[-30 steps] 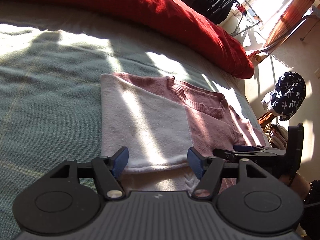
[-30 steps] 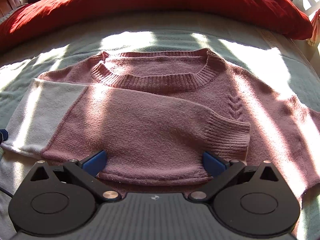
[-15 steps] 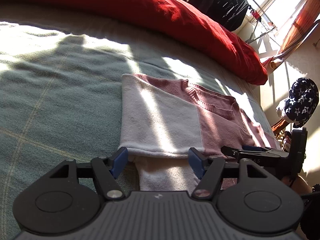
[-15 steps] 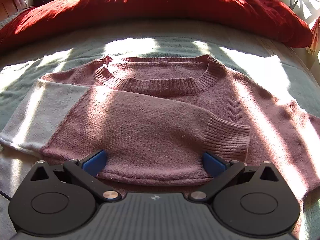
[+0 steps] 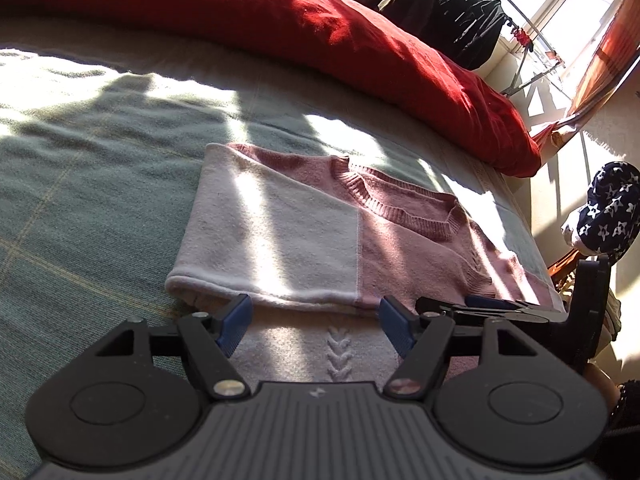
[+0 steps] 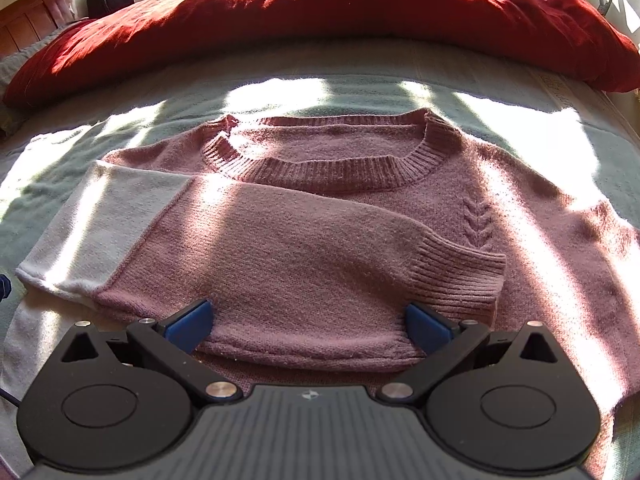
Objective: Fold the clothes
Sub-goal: 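Smooth the folded side of the sweater with the open left tool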
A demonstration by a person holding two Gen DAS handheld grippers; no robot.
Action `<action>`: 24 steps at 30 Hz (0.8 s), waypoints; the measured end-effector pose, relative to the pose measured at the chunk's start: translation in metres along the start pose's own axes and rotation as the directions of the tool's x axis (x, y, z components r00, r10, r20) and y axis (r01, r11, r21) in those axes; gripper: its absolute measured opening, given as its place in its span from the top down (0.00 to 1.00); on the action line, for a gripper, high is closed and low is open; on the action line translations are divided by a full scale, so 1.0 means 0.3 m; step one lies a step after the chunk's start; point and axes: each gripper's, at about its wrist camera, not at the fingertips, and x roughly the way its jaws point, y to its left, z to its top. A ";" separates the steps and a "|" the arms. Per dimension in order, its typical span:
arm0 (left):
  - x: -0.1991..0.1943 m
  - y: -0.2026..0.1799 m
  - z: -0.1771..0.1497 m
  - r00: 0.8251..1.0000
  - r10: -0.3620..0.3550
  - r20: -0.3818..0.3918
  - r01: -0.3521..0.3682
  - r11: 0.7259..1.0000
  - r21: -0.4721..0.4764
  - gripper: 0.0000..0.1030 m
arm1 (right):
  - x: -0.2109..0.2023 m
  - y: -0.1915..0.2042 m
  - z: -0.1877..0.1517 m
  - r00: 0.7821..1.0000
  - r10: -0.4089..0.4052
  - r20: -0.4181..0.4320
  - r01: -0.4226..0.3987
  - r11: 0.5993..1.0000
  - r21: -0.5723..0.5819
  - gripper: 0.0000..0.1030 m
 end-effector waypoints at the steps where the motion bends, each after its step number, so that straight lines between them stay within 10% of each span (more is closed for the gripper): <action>1: 0.002 0.000 -0.003 1.000 0.002 -0.003 -0.002 1.000 0.001 0.32 | -0.001 -0.004 -0.001 1.000 0.006 0.002 -0.006 1.000 0.005 0.00; 24: -0.002 0.042 -0.008 1.000 -0.018 -0.009 0.017 0.999 -0.039 0.31 | -0.077 -0.148 0.015 0.977 0.204 0.066 -0.215 0.939 0.270 0.00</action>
